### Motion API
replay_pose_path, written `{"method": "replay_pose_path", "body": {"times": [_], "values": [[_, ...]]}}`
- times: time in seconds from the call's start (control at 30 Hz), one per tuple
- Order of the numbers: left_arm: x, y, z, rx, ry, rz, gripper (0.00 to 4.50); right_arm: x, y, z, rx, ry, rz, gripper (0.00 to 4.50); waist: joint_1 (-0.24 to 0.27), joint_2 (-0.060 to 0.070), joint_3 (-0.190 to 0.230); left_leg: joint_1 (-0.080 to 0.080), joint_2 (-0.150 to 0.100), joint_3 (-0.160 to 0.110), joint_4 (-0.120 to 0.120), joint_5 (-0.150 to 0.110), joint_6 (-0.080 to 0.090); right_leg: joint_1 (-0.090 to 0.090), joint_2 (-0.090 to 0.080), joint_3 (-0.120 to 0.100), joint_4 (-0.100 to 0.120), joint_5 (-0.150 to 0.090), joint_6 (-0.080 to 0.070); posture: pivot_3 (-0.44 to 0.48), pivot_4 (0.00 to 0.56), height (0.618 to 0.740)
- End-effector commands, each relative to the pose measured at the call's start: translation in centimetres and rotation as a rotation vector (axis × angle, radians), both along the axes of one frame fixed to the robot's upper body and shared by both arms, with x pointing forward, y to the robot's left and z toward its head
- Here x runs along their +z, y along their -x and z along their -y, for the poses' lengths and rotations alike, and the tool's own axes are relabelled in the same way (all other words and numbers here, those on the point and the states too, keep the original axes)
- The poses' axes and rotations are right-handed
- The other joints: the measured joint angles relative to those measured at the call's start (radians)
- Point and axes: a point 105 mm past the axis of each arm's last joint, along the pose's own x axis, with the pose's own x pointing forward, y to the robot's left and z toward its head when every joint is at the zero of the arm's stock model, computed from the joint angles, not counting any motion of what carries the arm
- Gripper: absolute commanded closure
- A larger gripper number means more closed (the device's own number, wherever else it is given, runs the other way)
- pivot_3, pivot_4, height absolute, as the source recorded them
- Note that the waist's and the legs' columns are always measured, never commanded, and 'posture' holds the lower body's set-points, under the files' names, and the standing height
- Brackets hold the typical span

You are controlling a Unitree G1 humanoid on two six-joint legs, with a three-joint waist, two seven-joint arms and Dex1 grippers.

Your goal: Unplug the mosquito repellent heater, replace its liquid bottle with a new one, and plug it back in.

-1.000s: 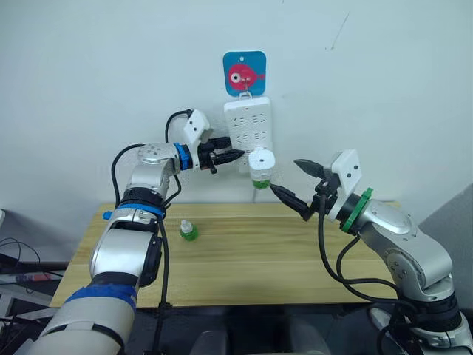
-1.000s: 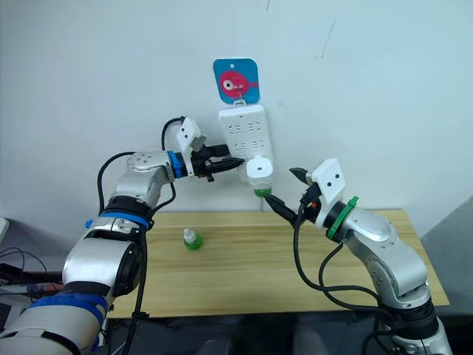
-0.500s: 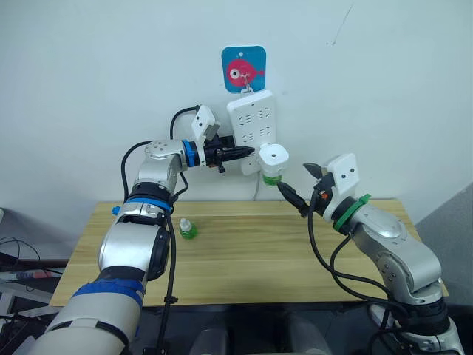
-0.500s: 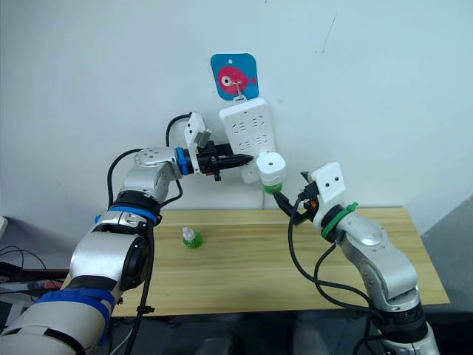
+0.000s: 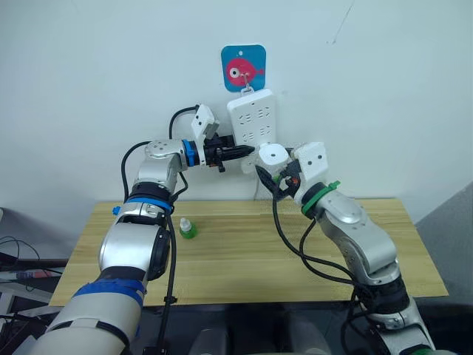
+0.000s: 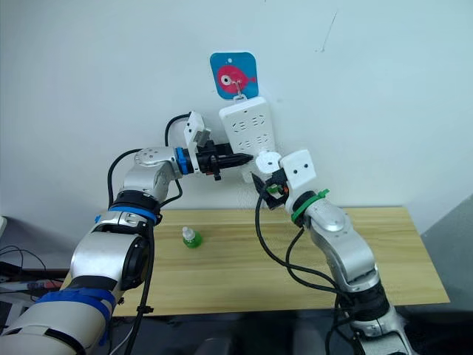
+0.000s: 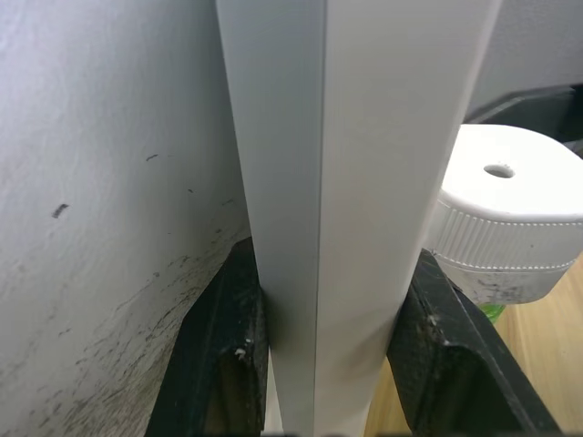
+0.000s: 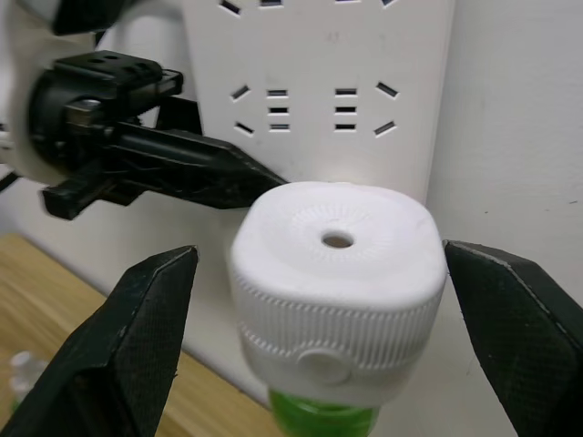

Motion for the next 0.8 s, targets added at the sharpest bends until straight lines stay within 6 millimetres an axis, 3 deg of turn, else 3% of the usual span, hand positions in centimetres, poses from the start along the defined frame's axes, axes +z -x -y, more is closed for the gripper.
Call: {"method": "replay_pose_path", "body": {"times": [0.03,0.23,0.8], "values": [[1.5,0.0,0.4,-0.006,-0.005,0.063,3.15,1.8,-0.3,-0.4,-0.004,-0.007,0.087,0.0,0.0,0.0,0.0,0.0,0.0,0.0,0.0,0.0,0.0,0.0,0.0,0.0,0.0,0.0,0.0,-0.046,0.159,0.74],[1.4,0.0,0.3,0.0,-0.008,0.065,3.15,1.8,-0.3,-0.2,-0.012,0.028,0.11,1.49,0.0,0.0,0.0,0.0,0.0,0.0,0.0,0.0,0.0,0.0,0.0,0.0,0.0,0.0,0.0,-0.042,0.158,0.74],[1.2,-0.4,-0.6,0.042,-0.017,0.069,3.15,2.5,3.2,2.0,0.028,0.01,0.057,1.48,-0.001,0.0,0.008,-0.001,0.0,-0.001,0.0,0.0,0.001,0.0,-0.002,0.0,-0.003,0.0,0.001,-0.046,0.159,0.74]]}}
